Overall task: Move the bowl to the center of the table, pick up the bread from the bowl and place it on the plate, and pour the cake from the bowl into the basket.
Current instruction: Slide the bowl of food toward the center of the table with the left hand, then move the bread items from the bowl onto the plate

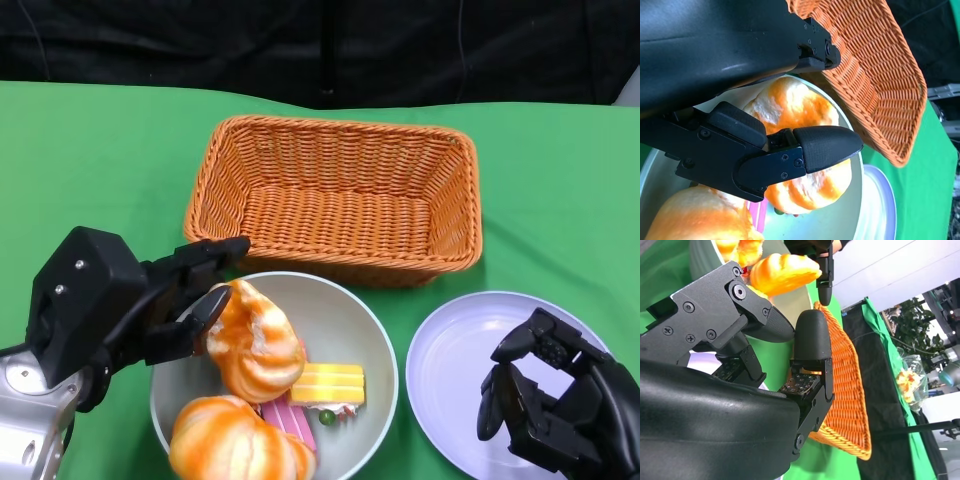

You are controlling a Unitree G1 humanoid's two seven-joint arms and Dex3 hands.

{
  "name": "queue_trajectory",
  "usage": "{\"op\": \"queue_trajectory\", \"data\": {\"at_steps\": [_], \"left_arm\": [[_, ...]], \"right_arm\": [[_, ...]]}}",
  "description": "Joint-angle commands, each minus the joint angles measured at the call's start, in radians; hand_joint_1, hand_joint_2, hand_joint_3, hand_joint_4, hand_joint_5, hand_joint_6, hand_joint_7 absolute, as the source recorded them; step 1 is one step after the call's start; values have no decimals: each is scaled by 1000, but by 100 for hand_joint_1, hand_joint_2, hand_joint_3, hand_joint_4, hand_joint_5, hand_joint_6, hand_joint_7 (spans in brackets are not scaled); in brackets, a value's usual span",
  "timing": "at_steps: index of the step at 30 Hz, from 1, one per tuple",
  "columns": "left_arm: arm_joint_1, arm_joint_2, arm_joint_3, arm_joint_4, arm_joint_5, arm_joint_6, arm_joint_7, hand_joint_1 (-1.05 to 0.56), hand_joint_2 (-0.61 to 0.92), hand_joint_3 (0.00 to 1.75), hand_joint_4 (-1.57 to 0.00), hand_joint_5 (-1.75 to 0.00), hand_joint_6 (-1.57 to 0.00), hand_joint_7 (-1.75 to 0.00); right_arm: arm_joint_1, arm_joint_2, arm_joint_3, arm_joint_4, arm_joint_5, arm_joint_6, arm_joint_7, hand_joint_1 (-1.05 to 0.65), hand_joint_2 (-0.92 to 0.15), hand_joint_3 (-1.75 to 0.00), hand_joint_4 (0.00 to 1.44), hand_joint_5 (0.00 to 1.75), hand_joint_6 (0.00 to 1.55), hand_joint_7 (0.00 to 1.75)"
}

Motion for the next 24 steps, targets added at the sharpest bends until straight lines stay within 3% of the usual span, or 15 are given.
{"op": "queue_trajectory", "data": {"at_steps": [1, 7, 9, 13, 16, 18, 20, 21, 24], "left_arm": [[20, 6, 13, 3, -12, -22, -2, -87, 92, 79, -15, -6, -18, -2], [40, -26, 68, 1, -25, -44, 70, -85, 92, 71, -29, -12, -29, -5], [48, -28, 77, -9, -9, -61, 102, -74, 92, 56, -37, -15, -38, -7], [59, -22, 83, -29, 11, -82, 137, -52, 92, 44, -44, -16, -44, -7], [65, -27, 106, -21, -16, -80, 137, -35, 92, 45, -46, -16, -47, -7], [74, -32, 127, -19, -38, -81, 137, -23, 92, 48, -49, -17, -50, -8], [80, -36, 145, -11, -53, -98, 137, -19, 92, 49, -52, -18, -52, -8], [82, -37, 150, -7, -56, -109, 137, -15, 92, 50, -56, -20, -55, -9], [89, -37, 162, 3, -46, -145, 157, -8, 92, 53, -62, -23, -62, -11]], "right_arm": [[6, -7, -1, -12, -2, -14, 5, -15, -59, -113, 85, 175, 74, 157], [9, -12, 7, 8, -31, -61, 26, -17, -58, -111, 84, 175, 74, 158], [12, -16, 11, 16, -40, -79, 37, -18, -60, -108, 83, 175, 73, 159], [7, -37, 12, 37, -58, -126, 78, -18, -65, -101, 82, 175, 75, 152], [11, -47, 18, 29, -72, -128, 84, -18, -69, -90, 85, 160, 82, 130], [18, -43, 29, 16, -98, -132, 65, -20, -67, -88, 90, 134, 92, 96], [24, -38, 42, 4, -128, -144, 45, -22, -66, -84, 92, 121, 99, 74], [27, -37, 49, 1, -142, -152, 38, -24, -68, -79, 95, 104, 104, 55], [27, -35, 66, 4, -179, -189, 26, -26, -73, -70, 101, 71, 112, 20]]}}
